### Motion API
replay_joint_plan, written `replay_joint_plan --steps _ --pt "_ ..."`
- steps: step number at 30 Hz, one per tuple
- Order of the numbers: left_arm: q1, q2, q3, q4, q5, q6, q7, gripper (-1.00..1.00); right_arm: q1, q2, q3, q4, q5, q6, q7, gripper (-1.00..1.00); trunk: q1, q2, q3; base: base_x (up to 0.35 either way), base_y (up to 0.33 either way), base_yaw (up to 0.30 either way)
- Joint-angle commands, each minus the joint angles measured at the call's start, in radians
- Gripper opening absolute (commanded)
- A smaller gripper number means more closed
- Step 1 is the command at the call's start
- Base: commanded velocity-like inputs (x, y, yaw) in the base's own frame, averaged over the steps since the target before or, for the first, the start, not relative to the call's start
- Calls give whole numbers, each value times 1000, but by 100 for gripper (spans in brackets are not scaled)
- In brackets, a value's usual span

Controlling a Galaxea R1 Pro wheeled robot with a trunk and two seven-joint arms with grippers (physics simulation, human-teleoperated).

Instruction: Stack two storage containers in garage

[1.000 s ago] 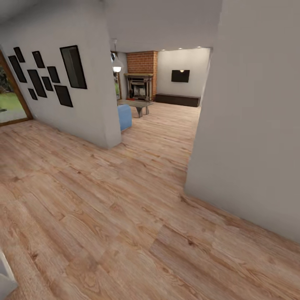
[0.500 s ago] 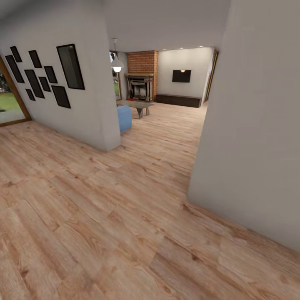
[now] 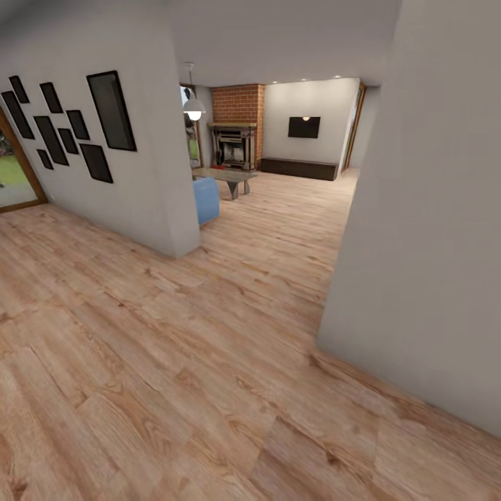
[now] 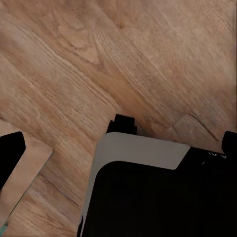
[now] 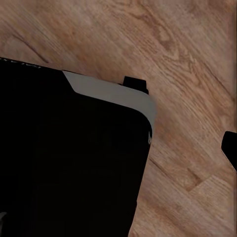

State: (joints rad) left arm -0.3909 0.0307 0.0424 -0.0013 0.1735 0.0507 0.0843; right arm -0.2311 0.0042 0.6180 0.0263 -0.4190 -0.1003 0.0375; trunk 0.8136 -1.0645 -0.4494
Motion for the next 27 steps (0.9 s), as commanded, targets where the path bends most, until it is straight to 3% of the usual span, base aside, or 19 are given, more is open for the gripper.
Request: replay_joint_plan --steps 1,27 --pt "0 0 4 0 5 3 2 100 -1 0 8 3 -11 -5 4 100 1 -1 -1 322 0 0" --pt "0 0 4 0 5 4 2 100 -1 0 8 3 -11 -5 4 100 1 -1 -1 322 0 0"
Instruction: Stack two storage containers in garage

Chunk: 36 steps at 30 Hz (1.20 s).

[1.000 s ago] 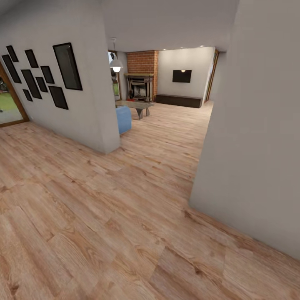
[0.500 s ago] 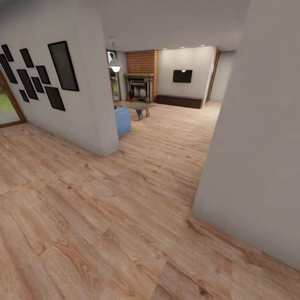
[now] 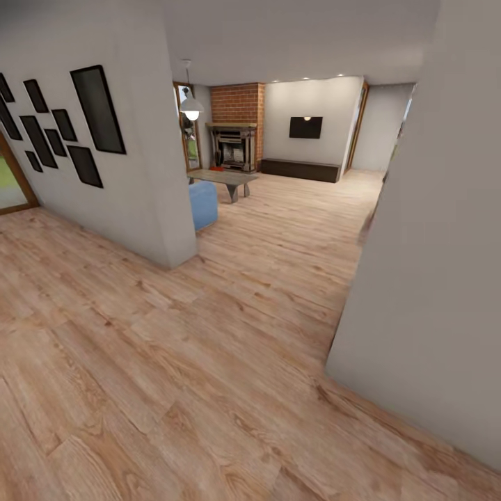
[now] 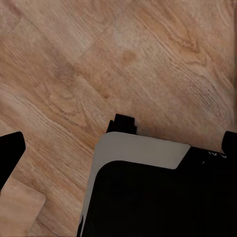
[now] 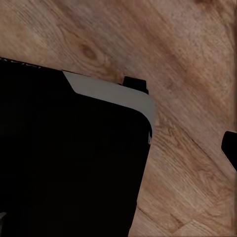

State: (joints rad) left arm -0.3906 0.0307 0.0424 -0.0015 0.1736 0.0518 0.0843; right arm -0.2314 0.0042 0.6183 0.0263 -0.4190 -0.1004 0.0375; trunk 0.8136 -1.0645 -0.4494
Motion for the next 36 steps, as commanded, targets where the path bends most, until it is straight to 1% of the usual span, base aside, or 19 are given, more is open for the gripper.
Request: replay_joint_plan --steps 1,36 --pt "-1 0 4 0 5 3 2 100 -1 0 8 3 -11 -5 4 100 1 -1 -1 322 0 0" --pt "-1 0 4 0 4 2 2 100 -1 1 8 3 -11 -4 4 100 1 -1 -1 322 0 0"
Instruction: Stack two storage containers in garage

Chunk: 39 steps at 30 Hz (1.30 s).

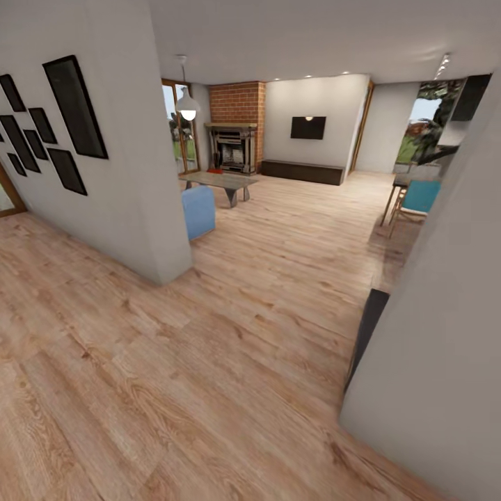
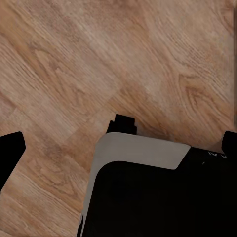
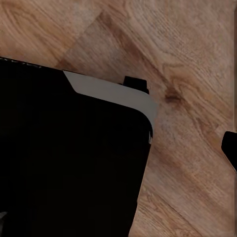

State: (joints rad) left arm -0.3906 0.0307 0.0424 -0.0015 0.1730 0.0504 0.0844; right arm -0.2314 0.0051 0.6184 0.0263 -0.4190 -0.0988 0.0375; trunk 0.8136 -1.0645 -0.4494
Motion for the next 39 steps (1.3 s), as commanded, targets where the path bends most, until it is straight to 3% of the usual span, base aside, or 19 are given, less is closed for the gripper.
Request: replay_joint_plan --steps 1,13,39 --pt "-1 0 4 0 5 3 2 100 -1 1 8 3 -11 -5 4 100 1 -1 -1 322 0 5" --pt "-1 0 4 -1 5 3 2 100 -1 0 7 3 -11 -6 4 100 1 -1 -1 322 0 215" --pt "-1 0 4 0 5 3 2 100 -1 -1 7 3 -11 -6 4 100 1 -1 -1 322 0 7"
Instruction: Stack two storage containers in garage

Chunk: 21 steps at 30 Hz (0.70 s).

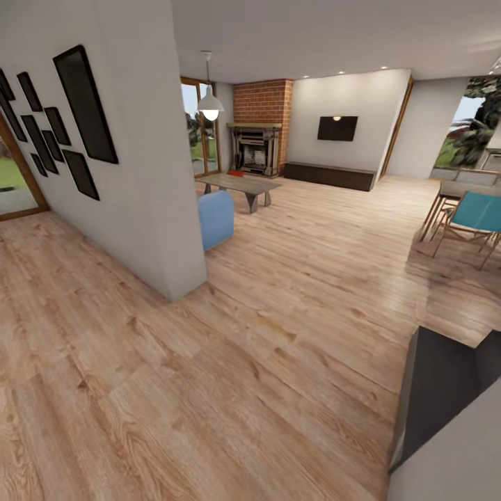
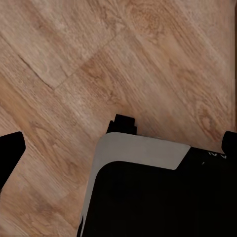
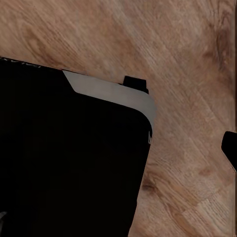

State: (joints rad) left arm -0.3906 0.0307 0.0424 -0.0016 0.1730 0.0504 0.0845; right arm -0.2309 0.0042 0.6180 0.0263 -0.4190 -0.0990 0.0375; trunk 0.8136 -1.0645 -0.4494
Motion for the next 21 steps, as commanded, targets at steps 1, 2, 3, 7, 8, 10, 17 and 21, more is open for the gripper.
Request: replay_joint_plan --steps 1,2,3,7,8,10,17,21 --pt "-1 0 4 0 5 3 1 100 -1 0 8 3 -11 -5 4 100 1 -1 -1 322 0 0" --pt "-1 0 4 0 5 3 1 100 -1 0 8 3 -11 -5 4 100 1 -1 -1 322 0 0" --pt "-1 0 4 0 5 3 1 100 -1 0 8 3 -11 -6 4 100 1 -1 -1 322 0 0" --pt "-1 0 4 0 5 3 2 100 -1 0 8 3 -11 -6 4 100 1 -1 -1 322 0 0" --pt "-1 0 4 0 5 3 2 100 -1 0 8 3 -11 -5 4 100 1 -1 -1 322 0 0" --pt "-1 0 4 0 5 3 2 100 -1 0 8 3 -11 -6 4 100 1 -1 -1 322 0 0" --pt "-1 0 4 0 5 3 1 100 -1 0 8 3 -11 -5 4 100 1 -1 -1 322 0 0" --pt "-1 0 4 0 5 3 1 100 -2 0 8 3 -11 -6 4 100 1 -1 -1 322 0 0"
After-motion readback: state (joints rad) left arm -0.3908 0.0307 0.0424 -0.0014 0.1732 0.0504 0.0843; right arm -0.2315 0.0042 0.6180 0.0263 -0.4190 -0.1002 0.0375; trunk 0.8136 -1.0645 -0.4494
